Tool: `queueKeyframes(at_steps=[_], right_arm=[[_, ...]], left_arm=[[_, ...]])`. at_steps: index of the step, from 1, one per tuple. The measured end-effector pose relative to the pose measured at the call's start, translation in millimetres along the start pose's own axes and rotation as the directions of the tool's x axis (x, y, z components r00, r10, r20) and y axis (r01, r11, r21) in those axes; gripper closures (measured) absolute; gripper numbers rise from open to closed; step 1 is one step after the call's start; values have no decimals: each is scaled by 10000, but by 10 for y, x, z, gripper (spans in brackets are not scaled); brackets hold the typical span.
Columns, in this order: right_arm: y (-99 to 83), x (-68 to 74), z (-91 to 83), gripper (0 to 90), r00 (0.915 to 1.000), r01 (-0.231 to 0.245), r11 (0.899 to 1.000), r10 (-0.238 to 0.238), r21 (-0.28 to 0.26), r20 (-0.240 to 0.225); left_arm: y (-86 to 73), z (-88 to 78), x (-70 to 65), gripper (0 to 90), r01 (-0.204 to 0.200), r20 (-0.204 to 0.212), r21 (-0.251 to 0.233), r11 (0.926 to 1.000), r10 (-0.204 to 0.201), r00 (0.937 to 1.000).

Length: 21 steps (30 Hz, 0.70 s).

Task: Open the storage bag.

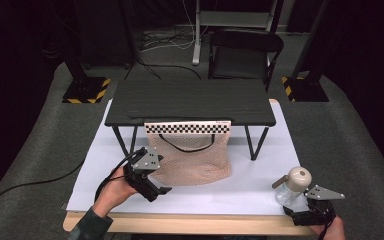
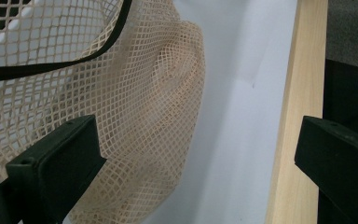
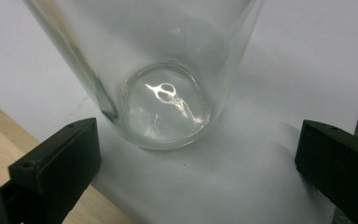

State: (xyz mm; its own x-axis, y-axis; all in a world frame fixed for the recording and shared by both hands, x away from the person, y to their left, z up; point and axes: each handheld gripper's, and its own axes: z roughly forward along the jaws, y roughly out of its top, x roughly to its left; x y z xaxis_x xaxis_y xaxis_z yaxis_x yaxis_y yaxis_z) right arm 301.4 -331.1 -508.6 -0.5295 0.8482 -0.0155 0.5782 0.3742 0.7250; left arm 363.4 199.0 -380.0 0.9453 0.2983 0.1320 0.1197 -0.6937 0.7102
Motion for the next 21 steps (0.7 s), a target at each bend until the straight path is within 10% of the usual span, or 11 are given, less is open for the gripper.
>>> queueKeyframes(at_steps=[21], right_arm=[[1,-6,2,0,10000,16,10000,-16,5,-33]], left_arm=[[222,90,-3,0,-860,211,-68,9963,862,9961]])
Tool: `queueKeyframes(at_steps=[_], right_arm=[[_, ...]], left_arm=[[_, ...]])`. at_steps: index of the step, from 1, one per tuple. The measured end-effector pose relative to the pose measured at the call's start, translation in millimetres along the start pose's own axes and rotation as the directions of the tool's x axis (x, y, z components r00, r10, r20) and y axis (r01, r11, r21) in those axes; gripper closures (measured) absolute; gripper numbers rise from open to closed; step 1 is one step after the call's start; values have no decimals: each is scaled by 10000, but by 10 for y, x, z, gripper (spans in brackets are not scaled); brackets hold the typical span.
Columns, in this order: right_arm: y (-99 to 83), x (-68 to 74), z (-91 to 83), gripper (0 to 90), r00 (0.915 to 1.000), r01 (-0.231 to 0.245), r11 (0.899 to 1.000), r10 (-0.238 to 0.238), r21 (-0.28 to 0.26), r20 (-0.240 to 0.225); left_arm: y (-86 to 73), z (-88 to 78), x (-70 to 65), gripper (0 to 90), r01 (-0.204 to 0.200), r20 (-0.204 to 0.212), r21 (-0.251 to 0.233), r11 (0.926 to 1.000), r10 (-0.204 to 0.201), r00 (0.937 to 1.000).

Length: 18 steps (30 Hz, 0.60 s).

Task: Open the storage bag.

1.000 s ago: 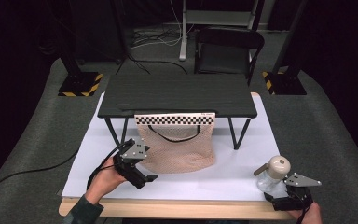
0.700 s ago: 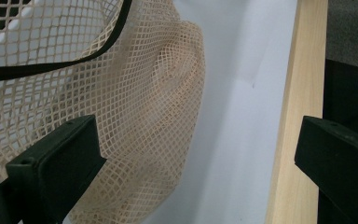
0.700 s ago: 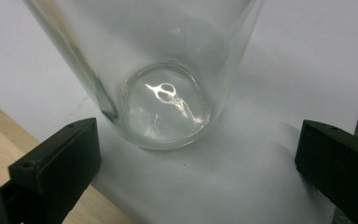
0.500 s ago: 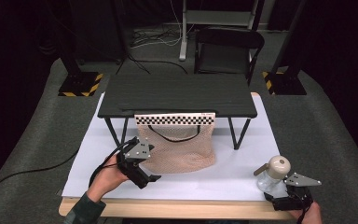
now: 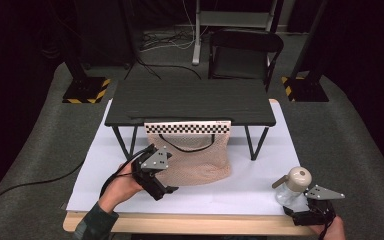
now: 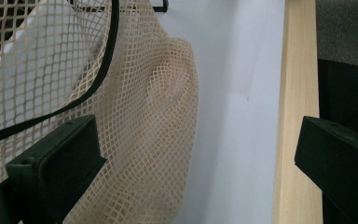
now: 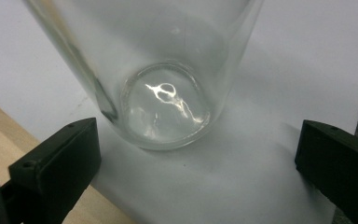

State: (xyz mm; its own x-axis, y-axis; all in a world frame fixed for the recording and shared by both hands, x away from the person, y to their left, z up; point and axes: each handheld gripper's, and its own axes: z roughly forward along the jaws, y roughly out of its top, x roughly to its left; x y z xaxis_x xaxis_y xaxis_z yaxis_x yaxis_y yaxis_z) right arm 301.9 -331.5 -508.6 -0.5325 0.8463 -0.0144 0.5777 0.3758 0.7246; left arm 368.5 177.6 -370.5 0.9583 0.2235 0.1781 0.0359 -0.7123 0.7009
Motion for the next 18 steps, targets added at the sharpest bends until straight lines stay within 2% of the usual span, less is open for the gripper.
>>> queueKeyframes(at_steps=[13,18], right_arm=[[-1,0,0,0,10000,-5,10000,5,-4,1],[-1,-1,0,0,10000,-4,10000,4,-3,-1]], left_arm=[[92,89,83,1,-33,70,-207,9998,34,10000],[117,132,119,1,-26,70,-88,10000,27,10000]])
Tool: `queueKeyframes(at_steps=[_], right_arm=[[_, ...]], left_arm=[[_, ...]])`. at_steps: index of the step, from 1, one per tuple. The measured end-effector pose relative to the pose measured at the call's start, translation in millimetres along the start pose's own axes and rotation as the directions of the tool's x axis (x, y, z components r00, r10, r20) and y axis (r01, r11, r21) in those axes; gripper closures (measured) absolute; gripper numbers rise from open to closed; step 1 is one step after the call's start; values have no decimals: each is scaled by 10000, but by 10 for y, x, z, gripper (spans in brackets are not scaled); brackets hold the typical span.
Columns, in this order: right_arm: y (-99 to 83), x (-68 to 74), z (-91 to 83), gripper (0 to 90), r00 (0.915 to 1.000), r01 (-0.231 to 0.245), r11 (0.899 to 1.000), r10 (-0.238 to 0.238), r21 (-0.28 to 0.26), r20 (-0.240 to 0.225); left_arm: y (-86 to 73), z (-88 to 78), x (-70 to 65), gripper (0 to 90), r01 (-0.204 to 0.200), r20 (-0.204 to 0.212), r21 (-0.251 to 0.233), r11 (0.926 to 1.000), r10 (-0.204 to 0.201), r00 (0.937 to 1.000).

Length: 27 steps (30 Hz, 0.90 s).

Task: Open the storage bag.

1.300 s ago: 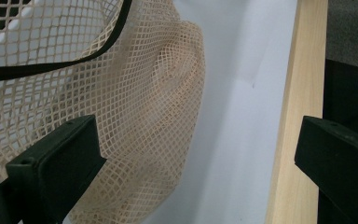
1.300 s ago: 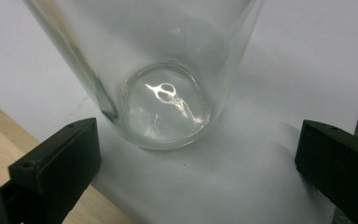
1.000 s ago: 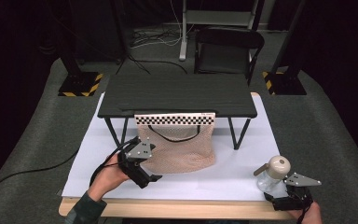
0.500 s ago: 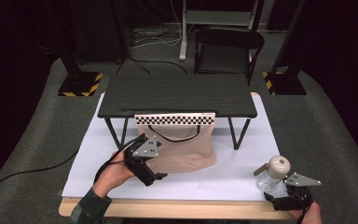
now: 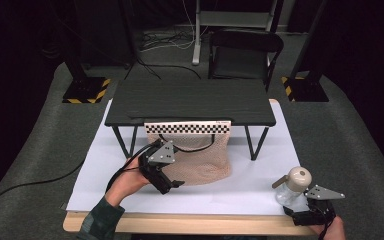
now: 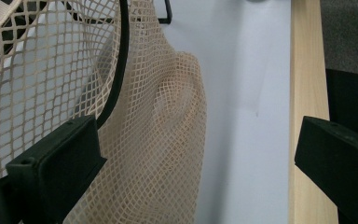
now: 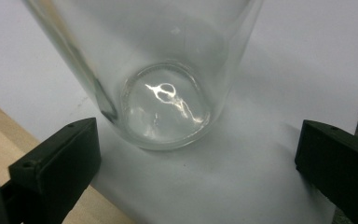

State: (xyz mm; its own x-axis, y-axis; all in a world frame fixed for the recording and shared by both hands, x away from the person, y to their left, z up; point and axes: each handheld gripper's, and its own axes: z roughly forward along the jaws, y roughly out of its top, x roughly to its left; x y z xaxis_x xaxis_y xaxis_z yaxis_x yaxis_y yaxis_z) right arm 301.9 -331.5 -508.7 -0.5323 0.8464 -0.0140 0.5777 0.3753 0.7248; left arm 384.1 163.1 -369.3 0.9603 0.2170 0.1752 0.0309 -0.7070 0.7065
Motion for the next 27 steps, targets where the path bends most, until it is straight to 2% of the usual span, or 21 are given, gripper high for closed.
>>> queueKeyframes(at_steps=[11,18,21,27], right_arm=[[1,-1,1,0,10000,10,10000,-10,3,0],[0,-2,1,0,10000,14,10000,-14,-4,-10],[0,-3,1,0,10000,14,10000,-14,-7,-13],[0,-2,1,0,10000,9,10000,-9,-11,-8]], left_arm=[[128,140,60,1,-343,-30,13,9994,343,9994],[143,247,109,2,-347,42,63,9994,347,9994],[137,268,138,1,-319,165,-127,9994,321,9993],[88,330,182,1,-140,-13,-154,9998,140,9999]])
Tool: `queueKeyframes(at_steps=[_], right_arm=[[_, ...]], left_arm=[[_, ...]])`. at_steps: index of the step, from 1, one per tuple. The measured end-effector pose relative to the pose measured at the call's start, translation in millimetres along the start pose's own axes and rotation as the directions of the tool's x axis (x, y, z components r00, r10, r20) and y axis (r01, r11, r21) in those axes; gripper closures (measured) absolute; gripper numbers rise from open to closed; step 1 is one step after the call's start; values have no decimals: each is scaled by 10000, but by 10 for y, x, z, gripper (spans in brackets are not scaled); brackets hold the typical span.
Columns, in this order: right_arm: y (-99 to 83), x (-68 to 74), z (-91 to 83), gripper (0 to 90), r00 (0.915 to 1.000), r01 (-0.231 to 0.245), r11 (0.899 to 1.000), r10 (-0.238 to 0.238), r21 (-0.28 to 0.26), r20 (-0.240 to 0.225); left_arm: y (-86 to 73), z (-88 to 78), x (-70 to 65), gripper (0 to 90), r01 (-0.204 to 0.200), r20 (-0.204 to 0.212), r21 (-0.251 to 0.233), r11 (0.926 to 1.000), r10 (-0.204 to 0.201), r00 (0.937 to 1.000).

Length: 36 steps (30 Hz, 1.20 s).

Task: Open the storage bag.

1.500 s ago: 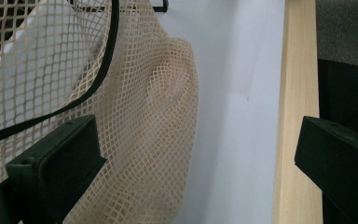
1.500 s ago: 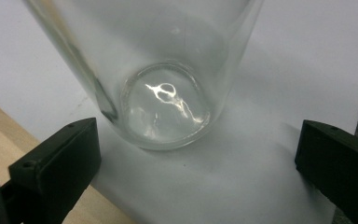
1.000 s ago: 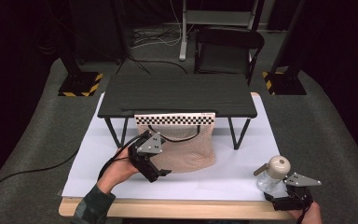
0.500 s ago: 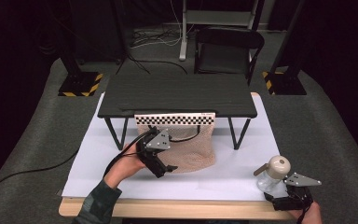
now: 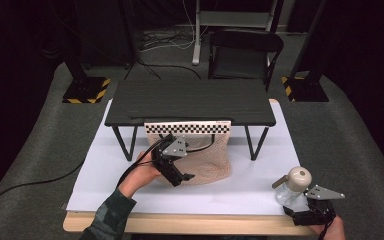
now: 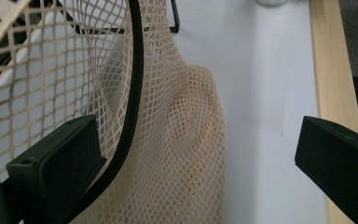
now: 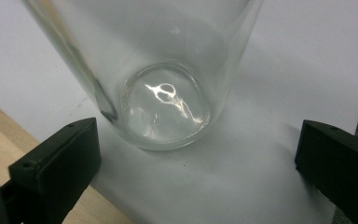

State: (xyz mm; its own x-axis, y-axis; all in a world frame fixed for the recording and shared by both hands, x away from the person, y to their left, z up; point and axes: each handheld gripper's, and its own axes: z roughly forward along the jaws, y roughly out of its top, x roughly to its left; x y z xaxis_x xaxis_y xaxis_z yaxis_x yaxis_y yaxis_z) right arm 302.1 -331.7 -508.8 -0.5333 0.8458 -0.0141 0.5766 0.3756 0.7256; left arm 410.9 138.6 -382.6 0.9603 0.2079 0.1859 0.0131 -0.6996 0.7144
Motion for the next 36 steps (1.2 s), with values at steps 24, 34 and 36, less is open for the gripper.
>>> queueKeyframes(at_steps=[24,34,36], right_arm=[[-1,-5,2,0,10000,30,10000,-30,-25,-26],[-1,-7,3,0,10000,29,10000,-29,-30,-41],[0,-7,3,0,10000,28,10000,-28,-25,-42]], left_arm=[[-149,142,79,1,748,1026,332,9966,-778,9917],[-128,103,32,0,803,1827,808,9935,-939,9787],[-114,75,16,0,825,2097,820,9932,-982,9728]])
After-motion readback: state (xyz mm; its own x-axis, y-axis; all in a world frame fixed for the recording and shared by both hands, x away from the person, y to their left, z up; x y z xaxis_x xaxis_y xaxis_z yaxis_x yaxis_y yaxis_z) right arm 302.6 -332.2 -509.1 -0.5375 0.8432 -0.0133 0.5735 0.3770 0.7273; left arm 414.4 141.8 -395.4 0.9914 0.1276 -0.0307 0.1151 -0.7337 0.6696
